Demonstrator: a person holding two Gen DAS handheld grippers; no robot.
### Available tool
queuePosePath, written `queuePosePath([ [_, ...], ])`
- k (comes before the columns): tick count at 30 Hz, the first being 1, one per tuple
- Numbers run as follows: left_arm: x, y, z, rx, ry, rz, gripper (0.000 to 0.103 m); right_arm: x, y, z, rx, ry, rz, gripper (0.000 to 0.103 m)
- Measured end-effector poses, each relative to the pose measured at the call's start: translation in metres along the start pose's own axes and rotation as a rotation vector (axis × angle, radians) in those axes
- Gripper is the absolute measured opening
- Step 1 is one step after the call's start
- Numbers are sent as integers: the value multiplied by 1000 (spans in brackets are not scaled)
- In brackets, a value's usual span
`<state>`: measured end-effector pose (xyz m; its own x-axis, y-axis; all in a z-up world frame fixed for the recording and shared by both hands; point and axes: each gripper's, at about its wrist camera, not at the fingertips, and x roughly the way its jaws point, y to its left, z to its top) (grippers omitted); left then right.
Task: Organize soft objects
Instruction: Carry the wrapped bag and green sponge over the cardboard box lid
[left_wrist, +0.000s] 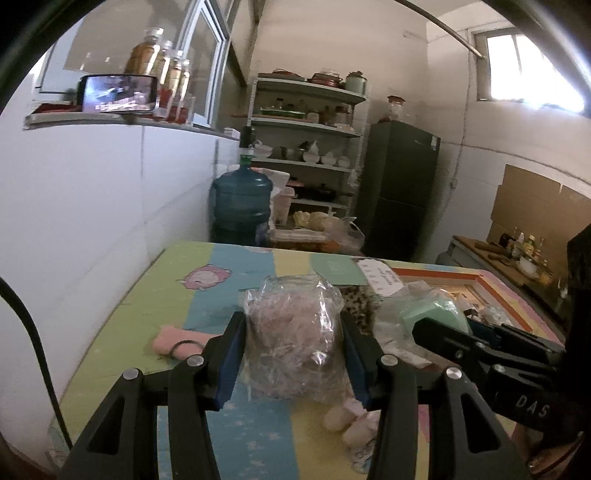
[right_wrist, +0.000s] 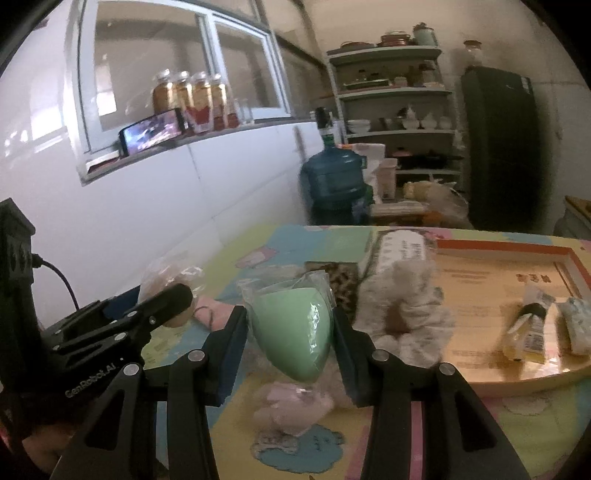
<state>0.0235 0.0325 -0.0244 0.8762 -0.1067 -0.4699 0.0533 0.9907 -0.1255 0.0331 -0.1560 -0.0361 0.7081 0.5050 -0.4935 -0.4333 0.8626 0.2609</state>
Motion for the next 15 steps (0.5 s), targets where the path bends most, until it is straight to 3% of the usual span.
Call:
queuePosePath([
  [15, 38, -71, 8, 51, 29, -115, 50, -39, -77, -1, 108, -61, -110, 47],
])
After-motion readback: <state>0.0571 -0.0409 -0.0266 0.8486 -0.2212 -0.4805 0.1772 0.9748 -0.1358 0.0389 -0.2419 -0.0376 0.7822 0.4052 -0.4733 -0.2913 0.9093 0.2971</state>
